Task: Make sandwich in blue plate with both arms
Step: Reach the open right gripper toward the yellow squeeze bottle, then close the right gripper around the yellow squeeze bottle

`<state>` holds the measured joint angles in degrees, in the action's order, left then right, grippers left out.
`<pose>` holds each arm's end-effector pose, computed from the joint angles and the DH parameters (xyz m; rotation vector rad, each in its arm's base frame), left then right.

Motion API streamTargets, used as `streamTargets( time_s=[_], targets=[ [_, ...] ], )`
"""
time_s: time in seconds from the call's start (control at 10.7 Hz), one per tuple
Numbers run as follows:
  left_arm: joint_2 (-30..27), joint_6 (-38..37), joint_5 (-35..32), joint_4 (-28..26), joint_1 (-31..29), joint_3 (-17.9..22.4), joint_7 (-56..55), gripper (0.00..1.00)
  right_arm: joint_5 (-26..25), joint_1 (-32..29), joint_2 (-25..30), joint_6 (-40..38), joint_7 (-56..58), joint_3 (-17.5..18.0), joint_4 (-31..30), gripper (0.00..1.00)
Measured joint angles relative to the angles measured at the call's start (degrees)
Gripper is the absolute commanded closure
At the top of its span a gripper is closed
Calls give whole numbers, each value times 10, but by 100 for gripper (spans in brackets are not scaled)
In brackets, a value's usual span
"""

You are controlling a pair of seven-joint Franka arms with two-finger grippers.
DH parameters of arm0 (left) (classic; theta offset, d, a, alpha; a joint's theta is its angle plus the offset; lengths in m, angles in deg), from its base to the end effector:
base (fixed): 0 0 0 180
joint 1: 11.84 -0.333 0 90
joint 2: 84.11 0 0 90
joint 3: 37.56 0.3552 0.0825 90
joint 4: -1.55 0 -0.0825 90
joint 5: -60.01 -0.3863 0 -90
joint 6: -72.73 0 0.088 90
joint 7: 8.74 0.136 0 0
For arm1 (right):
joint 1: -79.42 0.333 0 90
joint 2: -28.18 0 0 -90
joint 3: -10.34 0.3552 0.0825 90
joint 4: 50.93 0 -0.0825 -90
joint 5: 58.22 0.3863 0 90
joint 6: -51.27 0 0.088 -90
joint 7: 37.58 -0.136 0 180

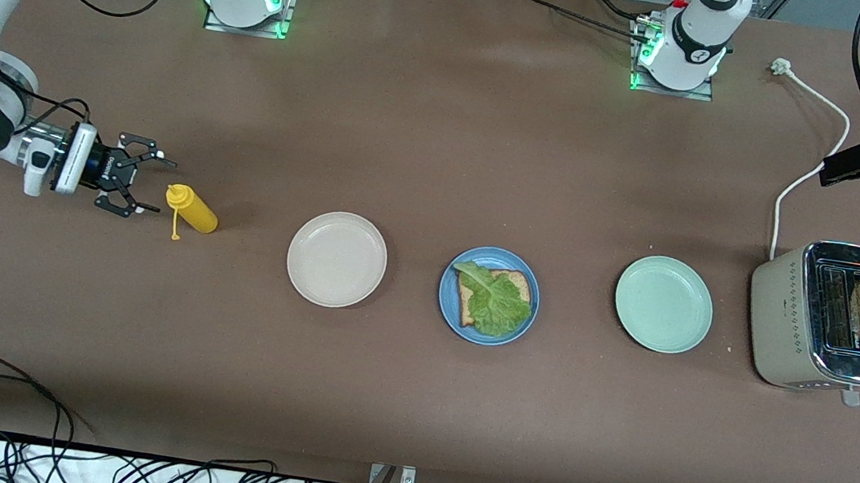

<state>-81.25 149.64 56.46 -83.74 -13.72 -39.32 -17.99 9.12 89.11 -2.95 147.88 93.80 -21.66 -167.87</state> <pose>0.5433 0.0110 0.6283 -3.0411 -0.2615 0.2921 0.5487 -0.0943 0.2076 -1.8478 -1.2912 -0.7144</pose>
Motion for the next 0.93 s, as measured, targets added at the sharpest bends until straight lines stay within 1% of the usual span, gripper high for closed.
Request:
streamTargets(
  time_s=[0.19, 0.47, 0.65, 0.93],
  targets=[
    [0, -1, 0, 0, 0, 0, 0, 0, 42, 0, -33, -23, 41, 0, 14, 0],
    [0, -1, 0, 0, 0, 0, 0, 0, 91, 0, -77, -56, 78, 0, 46, 0],
    [0, -1, 0, 1, 0, 1, 0, 0, 106, 0, -99, -64, 92, 0, 62, 0],
    [0, -2, 0, 1, -2, 2, 0, 0, 131, 1, -111, -69, 94, 9, 70, 0]
  ],
)
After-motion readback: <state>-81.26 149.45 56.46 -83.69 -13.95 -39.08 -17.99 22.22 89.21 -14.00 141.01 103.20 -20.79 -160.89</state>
